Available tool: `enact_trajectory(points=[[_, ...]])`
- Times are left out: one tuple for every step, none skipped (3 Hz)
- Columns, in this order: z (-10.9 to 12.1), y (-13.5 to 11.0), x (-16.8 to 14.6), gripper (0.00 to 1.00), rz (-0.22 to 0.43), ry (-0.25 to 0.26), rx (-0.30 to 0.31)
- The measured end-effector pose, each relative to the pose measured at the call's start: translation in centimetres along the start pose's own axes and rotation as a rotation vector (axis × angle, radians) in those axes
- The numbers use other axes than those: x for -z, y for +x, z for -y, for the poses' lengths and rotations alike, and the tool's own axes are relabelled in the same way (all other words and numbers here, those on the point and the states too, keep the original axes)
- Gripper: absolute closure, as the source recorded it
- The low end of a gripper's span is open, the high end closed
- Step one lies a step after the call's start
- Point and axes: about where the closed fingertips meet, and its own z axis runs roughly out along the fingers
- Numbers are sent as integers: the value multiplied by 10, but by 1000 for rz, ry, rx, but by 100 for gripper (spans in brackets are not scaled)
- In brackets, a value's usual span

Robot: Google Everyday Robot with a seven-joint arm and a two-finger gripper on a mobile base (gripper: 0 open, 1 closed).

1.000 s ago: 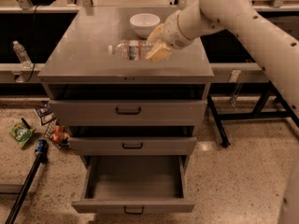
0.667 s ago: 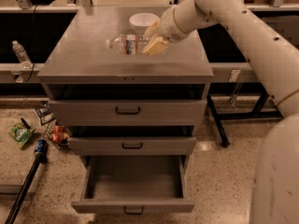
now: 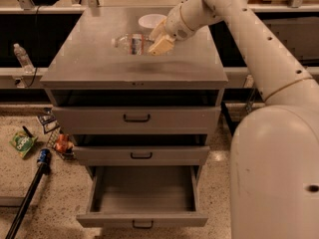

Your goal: Pick water bottle from bottom drawer and place on counter

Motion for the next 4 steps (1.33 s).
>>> enact_trajectory(points=[[-2, 14, -11, 35, -47, -44, -33], [-4, 28, -17, 12, -71, -69, -69], [-5, 38, -21, 0, -89, -81, -93], [-5, 41, -21, 0, -89, -82, -99]])
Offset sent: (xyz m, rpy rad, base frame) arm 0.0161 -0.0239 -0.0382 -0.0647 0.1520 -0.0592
